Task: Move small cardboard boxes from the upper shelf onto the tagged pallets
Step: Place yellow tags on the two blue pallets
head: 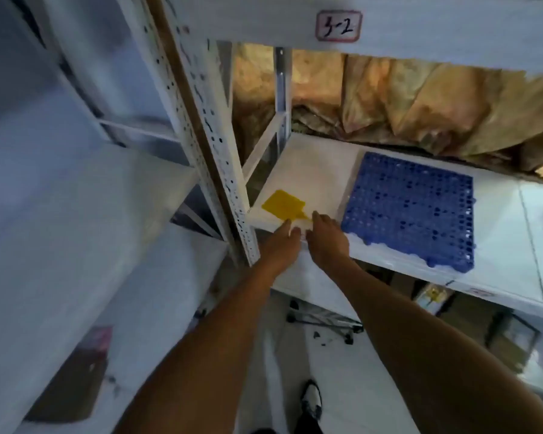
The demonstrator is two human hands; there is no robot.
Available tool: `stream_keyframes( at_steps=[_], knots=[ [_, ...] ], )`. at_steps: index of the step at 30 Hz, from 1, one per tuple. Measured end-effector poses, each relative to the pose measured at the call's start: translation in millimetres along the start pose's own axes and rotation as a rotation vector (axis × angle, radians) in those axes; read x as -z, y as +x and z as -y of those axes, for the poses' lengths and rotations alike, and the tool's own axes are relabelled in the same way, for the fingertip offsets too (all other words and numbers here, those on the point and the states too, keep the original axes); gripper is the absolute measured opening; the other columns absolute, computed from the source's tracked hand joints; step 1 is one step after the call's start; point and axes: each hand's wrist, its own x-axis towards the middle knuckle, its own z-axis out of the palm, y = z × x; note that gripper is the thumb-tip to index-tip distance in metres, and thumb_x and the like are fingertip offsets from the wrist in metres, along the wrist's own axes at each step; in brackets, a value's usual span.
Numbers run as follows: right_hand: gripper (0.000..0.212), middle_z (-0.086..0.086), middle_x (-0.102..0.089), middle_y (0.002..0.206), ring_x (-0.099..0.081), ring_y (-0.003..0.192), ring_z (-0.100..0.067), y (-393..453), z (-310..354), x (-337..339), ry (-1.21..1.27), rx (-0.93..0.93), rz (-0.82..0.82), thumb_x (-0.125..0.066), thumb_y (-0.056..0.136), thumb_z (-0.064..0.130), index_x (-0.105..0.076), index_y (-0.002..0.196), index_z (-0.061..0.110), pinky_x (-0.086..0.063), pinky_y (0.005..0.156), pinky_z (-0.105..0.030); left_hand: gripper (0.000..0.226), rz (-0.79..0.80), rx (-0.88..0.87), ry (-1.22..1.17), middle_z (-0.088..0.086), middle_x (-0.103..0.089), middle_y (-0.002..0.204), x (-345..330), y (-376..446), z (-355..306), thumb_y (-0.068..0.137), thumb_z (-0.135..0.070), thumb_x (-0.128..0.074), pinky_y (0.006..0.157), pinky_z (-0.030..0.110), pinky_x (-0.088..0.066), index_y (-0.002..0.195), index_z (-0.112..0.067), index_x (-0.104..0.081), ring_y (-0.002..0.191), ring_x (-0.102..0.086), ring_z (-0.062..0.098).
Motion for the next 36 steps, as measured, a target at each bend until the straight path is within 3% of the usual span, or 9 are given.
stream_keyframes(
  at_steps=[3, 6, 9, 13, 16, 19, 23, 31, 36],
  knots=[
    [0.047, -0.012, -0.048, 0.148, -0.049, 0.135, -0.03, 37, -1, -12, -0.112, -0.044, 0.019, -0.059, 0.103, 0.016, -0.045, 0.148, 0.012, -0.05, 0.105, -0.042, 0.039, -0.026, -0.012, -0.064, 0.009, -0.055, 0.141, -4, 29, -3, 0.105, -0.036, -0.037, 0.106, 0.039, -0.041, 0.14, -0.023, -0.051, 0.128, -0.052, 0.031],
    [0.029, -0.01, -0.059, 0.131, -0.058, 0.119, -0.027, 61, -5, -20, -0.154, -0.038, -0.01, -0.064, 0.098, 0.009, -0.06, 0.126, 0.012, -0.055, 0.094, -0.038, 0.029, -0.109, 0.071, -0.185, 0.004, -0.06, 0.124, -1, 43, 2, 0.103, -0.029, -0.046, 0.089, 0.032, -0.041, 0.129, -0.022, -0.057, 0.112, -0.058, 0.024],
    [0.012, -0.009, -0.066, 0.113, -0.066, 0.103, -0.027, 71, -8, -11, -0.078, -0.06, 0.033, -0.055, 0.102, 0.011, -0.064, 0.11, 0.012, -0.058, 0.084, -0.039, 0.034, -0.149, 0.151, -0.325, 0.008, -0.061, 0.131, -1, 53, 9, 0.1, -0.023, -0.054, 0.1, 0.039, -0.049, 0.133, -0.013, -0.057, 0.118, -0.059, 0.026],
    [0.024, -0.008, -0.066, 0.093, -0.064, 0.086, -0.028, 60, -15, 7, 0.165, -0.047, 0.036, -0.05, 0.106, 0.021, -0.062, 0.087, 0.013, -0.047, 0.071, -0.036, 0.03, -0.114, 0.218, -0.593, 0.016, -0.067, 0.122, -3, 61, 15, 0.098, -0.03, -0.062, 0.099, 0.051, -0.053, 0.119, -0.01, -0.063, 0.112, -0.065, 0.035],
    [0.02, -0.002, -0.064, 0.087, -0.061, 0.078, -0.021, 29, -22, 16, 0.276, 0.019, 0.018, -0.055, 0.105, 0.023, -0.062, 0.087, 0.02, -0.048, 0.07, -0.036, 0.013, -0.049, 0.171, -0.788, 0.005, -0.075, 0.103, -12, 50, 3, 0.099, -0.029, -0.063, 0.092, 0.043, -0.057, 0.1, -0.016, -0.068, 0.106, -0.07, 0.03],
    [0.011, 0.006, -0.064, 0.086, -0.059, 0.076, -0.012, 4, -33, 28, 0.313, 0.015, -0.076, -0.063, 0.102, 0.023, -0.07, 0.094, 0.021, -0.044, 0.068, -0.023, 0.014, -0.051, 0.074, -0.916, 0.003, -0.079, 0.095, -21, 29, -15, 0.099, -0.021, -0.062, 0.073, 0.025, -0.059, 0.101, -0.011, -0.073, 0.095, -0.075, 0.021],
    [0.008, 0.013, -0.068, 0.083, -0.059, 0.069, -0.001, -19, -58, 47, 0.369, -0.008, -0.179, -0.07, 0.098, 0.024, -0.077, 0.096, 0.021, -0.041, 0.065, -0.013, 0.01, -0.051, 0.047, -0.923, 0.001, -0.079, 0.084, -37, 5, -36, 0.096, -0.016, -0.066, 0.064, 0.021, -0.058, 0.093, -0.012, -0.074, 0.082, -0.076, 0.014],
    [0.003, 0.015, -0.073, 0.085, -0.066, 0.076, 0.003, -55, -121, 105, 0.486, -0.028, -0.325, -0.079, 0.092, 0.024, -0.081, 0.092, 0.026, -0.044, 0.066, -0.011, 0.014, 0.005, -0.109, -0.914, 0.009, -0.078, 0.086, -76, -32, -91, 0.095, -0.02, -0.07, 0.067, 0.022, -0.056, 0.085, -0.018, -0.08, 0.078, -0.074, 0.015],
    [0.027, 0.03, -0.073, 0.084, -0.068, 0.079, 0.004, -101, -182, 152, 0.581, -0.067, -0.46, -0.081, 0.088, 0.018, -0.073, 0.083, 0.043, -0.043, 0.067, -0.004, 0.015, 0.06, -0.301, -0.828, 0.004, -0.078, 0.082, -108, -59, -130, 0.095, -0.027, -0.068, 0.071, 0.026, -0.058, 0.085, -0.028, -0.08, 0.078, -0.073, 0.015]
  ],
)
